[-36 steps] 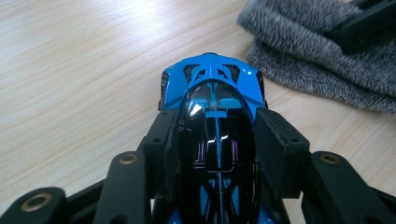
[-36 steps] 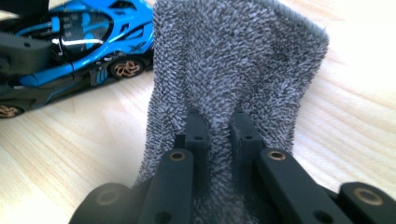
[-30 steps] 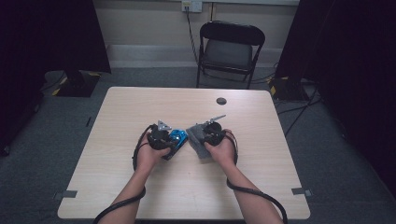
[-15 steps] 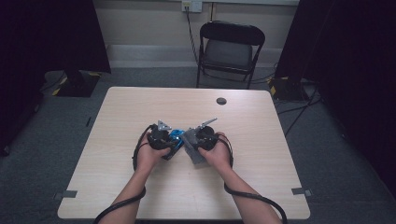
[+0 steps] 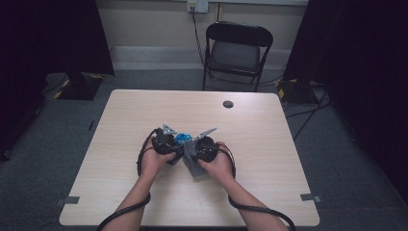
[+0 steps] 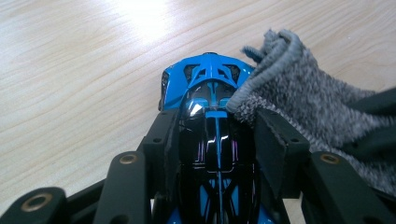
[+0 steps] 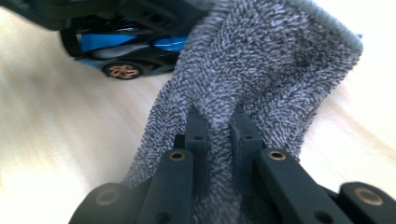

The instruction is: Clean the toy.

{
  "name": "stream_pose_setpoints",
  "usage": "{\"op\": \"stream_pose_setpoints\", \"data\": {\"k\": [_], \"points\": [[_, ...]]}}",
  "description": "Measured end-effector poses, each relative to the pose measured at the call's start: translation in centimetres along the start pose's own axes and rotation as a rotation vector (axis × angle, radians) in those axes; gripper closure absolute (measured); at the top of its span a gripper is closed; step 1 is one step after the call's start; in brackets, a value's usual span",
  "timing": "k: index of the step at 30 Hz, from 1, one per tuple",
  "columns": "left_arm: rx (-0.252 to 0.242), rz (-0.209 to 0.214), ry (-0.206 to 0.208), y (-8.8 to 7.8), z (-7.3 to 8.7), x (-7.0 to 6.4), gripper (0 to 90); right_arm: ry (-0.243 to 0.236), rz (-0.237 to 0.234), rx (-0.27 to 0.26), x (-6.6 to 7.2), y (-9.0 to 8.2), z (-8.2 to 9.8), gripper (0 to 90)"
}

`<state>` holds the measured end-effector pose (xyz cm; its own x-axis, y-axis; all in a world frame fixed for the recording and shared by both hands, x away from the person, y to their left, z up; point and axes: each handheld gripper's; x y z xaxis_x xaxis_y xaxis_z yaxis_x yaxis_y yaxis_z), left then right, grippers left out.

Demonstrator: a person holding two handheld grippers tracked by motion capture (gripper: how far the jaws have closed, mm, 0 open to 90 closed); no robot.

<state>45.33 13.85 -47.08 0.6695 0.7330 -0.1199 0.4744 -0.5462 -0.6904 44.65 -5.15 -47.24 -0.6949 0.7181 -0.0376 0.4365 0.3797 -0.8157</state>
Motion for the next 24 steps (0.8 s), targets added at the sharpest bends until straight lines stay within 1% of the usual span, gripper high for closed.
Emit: {"op": "stream_pose_setpoints", "data": {"k": [1,12,13,16,19,20,21,24], "points": [[-0.002,0.004,-0.007,0.0,0.0,0.0,51.5,-0.007,-0.007,-0.001,0.1,0.0,0.0,80.1],[-0.004,0.002,-0.006,0.0,0.1,0.0,51.5,-0.041,-0.071,-0.023,2.0,-0.4,0.8,80.1],[-0.008,0.005,-0.011,0.0,0.1,0.0,51.5,-0.04,-0.076,-0.025,2.1,-0.5,0.8,80.1],[-0.004,0.007,-0.009,-0.1,0.1,0.0,51.5,-0.046,-0.091,-0.027,2.5,-0.6,1.0,80.1],[0.0,0.0,-0.007,-0.1,0.1,0.0,51.5,-0.054,-0.098,-0.027,2.7,-0.6,1.1,80.1],[-0.002,0.0,-0.007,0.0,0.0,-0.1,51.5,-0.058,-0.104,-0.027,2.8,-0.6,1.1,80.1],[-0.004,0.0,-0.012,0.0,0.0,-0.1,51.6,-0.075,-0.119,-0.028,3.3,-0.7,1.2,80.1],[-0.001,0.002,-0.011,0.0,0.0,0.0,51.6,-0.09,-0.136,-0.03,3.9,-0.8,1.2,80.1]]}}
Point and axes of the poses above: each handheld gripper's, and its own axes: y roughly forward along the jaws, z roughly out of its underside, x roughly to its left, and after that the axes turned 9 degrees about z, right-handed
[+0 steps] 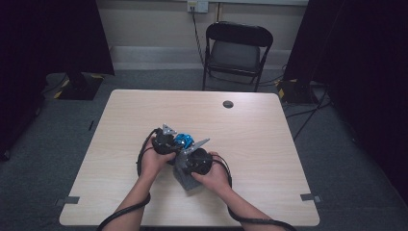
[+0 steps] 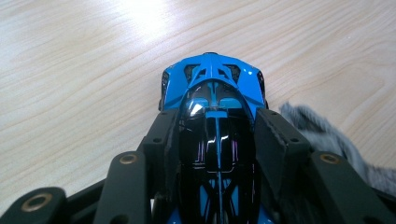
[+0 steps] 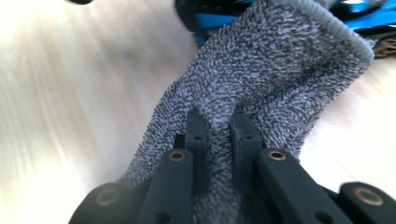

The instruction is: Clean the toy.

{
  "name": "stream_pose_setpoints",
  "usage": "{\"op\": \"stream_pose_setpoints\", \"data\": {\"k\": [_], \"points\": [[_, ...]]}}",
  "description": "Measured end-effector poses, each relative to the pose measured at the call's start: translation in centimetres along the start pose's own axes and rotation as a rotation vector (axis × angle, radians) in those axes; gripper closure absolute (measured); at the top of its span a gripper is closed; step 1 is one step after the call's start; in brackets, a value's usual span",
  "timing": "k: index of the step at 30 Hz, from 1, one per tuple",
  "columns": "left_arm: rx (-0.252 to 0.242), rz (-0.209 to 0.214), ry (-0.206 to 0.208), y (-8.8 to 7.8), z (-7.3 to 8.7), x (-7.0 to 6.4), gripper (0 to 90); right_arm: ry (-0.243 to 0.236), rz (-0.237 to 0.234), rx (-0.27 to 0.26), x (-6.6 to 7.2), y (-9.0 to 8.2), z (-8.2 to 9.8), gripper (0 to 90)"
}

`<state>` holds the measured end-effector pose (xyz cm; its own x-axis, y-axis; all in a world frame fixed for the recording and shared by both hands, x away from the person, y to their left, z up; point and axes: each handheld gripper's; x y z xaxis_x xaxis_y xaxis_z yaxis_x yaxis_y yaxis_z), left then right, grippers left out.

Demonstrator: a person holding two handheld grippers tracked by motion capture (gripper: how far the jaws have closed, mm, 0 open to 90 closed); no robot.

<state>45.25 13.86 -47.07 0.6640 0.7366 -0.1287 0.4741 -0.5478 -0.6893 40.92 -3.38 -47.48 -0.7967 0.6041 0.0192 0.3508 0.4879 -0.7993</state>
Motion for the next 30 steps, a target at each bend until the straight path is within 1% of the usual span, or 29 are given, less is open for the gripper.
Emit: {"op": "stream_pose_setpoints", "data": {"k": [4,9,10,12,14,16,21,23,28,30], "points": [[-0.015,0.002,-0.013,0.1,0.1,-0.1,51.5,-0.019,-0.02,0.004,0.6,0.0,0.0,80.1],[-0.012,0.001,-0.008,0.1,0.1,-0.1,51.6,-0.034,-0.04,0.008,0.8,-0.2,0.1,80.1],[-0.015,0.002,-0.012,0.1,0.1,-0.1,51.5,-0.045,-0.046,0.007,0.8,-0.3,0.2,80.1],[-0.021,0.004,-0.016,0.1,0.1,-0.1,51.6,-0.051,-0.051,0.012,0.9,-0.4,0.3,80.1],[-0.008,0.0,-0.004,0.0,0.1,-0.1,51.5,-0.05,-0.06,0.015,0.9,-0.6,0.4,80.2],[-0.011,0.0,-0.005,0.1,0.1,-0.1,51.6,-0.046,-0.067,0.016,0.7,-0.8,0.5,80.2],[-0.012,-0.002,-0.004,0.1,0.1,-0.1,51.5,-0.045,-0.074,0.009,0.2,-1.9,0.9,80.2],[-0.01,-0.003,-0.005,0.0,0.1,-0.1,51.6,-0.047,-0.065,0.004,-0.3,-2.4,1.0,80.2],[-0.007,-0.004,-0.004,0.1,0.0,-0.1,51.6,-0.029,-0.065,-0.007,-1.5,-3.7,1.2,80.2],[-0.008,-0.004,-0.006,0.1,0.0,-0.1,51.5,-0.015,-0.056,-0.008,-2.2,-4.2,1.4,80.3]]}}
Point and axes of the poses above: each handheld gripper's, and its own axes: y roughly forward along the jaws, z roughly out of its underside, x roughly to its left, and after that the axes turned 9 degrees about z, right-handed
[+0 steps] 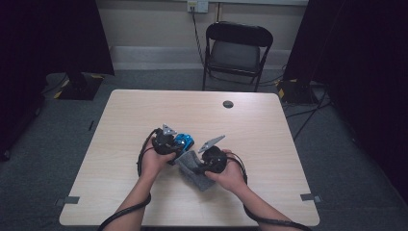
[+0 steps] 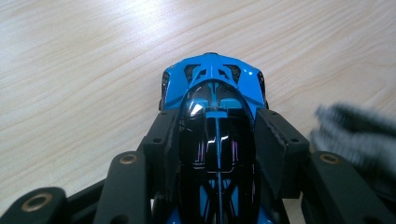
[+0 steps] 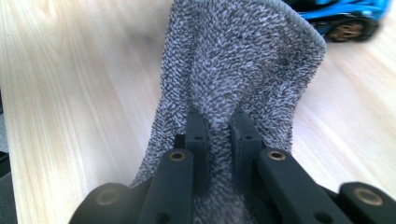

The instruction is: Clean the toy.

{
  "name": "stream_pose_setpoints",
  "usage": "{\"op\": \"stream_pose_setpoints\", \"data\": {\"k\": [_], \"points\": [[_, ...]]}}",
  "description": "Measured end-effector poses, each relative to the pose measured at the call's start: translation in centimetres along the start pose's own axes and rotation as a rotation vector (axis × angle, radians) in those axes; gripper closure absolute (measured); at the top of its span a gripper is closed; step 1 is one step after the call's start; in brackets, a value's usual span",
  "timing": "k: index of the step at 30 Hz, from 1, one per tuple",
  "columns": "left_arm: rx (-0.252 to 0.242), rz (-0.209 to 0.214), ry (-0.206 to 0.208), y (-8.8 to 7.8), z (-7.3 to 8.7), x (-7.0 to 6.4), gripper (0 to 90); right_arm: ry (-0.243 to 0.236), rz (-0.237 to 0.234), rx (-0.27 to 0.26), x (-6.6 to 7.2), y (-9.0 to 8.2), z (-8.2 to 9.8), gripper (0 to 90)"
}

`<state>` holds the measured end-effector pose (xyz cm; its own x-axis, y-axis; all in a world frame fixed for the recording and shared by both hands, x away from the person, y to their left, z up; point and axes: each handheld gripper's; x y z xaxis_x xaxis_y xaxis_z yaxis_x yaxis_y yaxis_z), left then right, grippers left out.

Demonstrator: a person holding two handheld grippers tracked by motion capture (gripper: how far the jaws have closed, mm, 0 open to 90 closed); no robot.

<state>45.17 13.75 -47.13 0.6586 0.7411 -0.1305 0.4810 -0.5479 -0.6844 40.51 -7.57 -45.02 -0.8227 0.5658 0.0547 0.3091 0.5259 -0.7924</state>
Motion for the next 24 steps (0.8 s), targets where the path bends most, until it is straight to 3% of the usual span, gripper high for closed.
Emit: {"op": "stream_pose_setpoints", "data": {"k": [8,11,16,24], "points": [[0.002,0.002,0.004,0.0,0.0,0.1,51.6,0.059,0.052,-0.029,-2.4,-1.5,0.0,80.3],[0.0,0.002,0.003,0.0,0.0,0.1,51.6,0.068,0.105,-0.037,-3.2,-1.7,-0.1,80.3],[0.003,0.001,0.004,0.0,0.0,0.1,51.6,0.107,0.175,-0.034,-4.4,-1.2,-0.5,80.3],[-0.001,0.005,0.008,-0.1,0.1,0.1,51.6,0.175,0.232,-0.038,-6.1,-0.4,-1.0,80.3]]}}
Point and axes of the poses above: each handheld gripper's, and its own axes: y roughly forward along the jaws, z roughly out of its underside, x roughly to its left, and after that the axes turned 9 degrees about z, right-handed
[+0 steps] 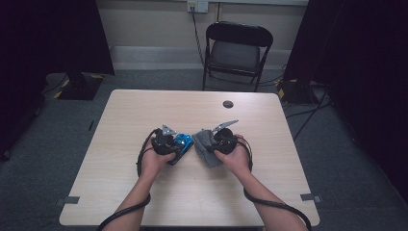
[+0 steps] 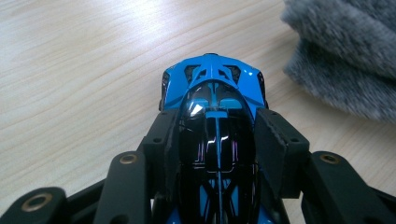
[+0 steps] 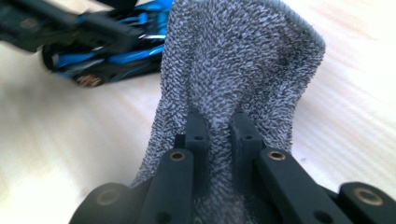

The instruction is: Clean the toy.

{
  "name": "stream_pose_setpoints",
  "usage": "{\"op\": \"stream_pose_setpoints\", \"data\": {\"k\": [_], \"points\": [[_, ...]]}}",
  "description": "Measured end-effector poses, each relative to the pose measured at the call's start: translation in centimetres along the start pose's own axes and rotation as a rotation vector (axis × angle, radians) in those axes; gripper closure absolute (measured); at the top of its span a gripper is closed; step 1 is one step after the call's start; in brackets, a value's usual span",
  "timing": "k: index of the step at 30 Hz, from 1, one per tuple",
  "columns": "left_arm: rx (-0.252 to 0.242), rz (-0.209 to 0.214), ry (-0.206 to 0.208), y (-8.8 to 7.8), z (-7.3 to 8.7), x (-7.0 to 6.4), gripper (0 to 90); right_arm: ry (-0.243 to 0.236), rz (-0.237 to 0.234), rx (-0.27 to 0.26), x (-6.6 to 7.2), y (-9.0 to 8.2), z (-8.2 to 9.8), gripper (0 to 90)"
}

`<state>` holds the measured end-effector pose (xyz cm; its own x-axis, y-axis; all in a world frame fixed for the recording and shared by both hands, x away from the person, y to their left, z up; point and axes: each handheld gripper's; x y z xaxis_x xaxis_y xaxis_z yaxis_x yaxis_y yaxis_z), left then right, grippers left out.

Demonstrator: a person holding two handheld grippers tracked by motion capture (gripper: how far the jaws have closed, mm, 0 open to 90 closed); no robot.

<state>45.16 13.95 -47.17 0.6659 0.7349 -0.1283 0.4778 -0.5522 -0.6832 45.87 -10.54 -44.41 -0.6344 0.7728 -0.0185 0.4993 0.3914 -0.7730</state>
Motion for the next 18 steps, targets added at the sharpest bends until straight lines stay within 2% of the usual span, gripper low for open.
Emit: {"op": "stream_pose_setpoints", "data": {"k": [3,9,12,13,18], "points": [[-0.006,-0.001,-0.006,0.1,0.0,0.0,51.6,0.026,0.014,-0.004,-0.4,0.3,-0.4,80.2],[-0.01,0.0,-0.013,0.1,0.0,0.0,51.5,0.048,0.029,0.0,-0.3,1.2,-1.1,80.2],[-0.005,0.0,-0.01,0.0,0.0,0.0,51.6,0.057,0.052,0.023,0.0,1.9,-1.2,80.2],[-0.003,0.001,-0.009,0.0,0.0,0.0,51.6,0.059,0.047,0.027,0.0,2.1,-1.2,80.1],[-0.005,-0.001,-0.01,0.0,0.0,0.0,51.6,0.04,0.054,0.056,0.8,3.0,-1.1,80.1]]}}
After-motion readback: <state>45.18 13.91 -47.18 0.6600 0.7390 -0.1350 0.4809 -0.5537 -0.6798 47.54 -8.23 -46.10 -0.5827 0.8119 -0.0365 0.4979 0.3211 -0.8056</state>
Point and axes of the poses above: each handheld gripper's, and its own axes: y roughly forward along the jaws, z roughly out of its underside, x roughly to its left, and after that the axes turned 9 degrees about z, right-handed
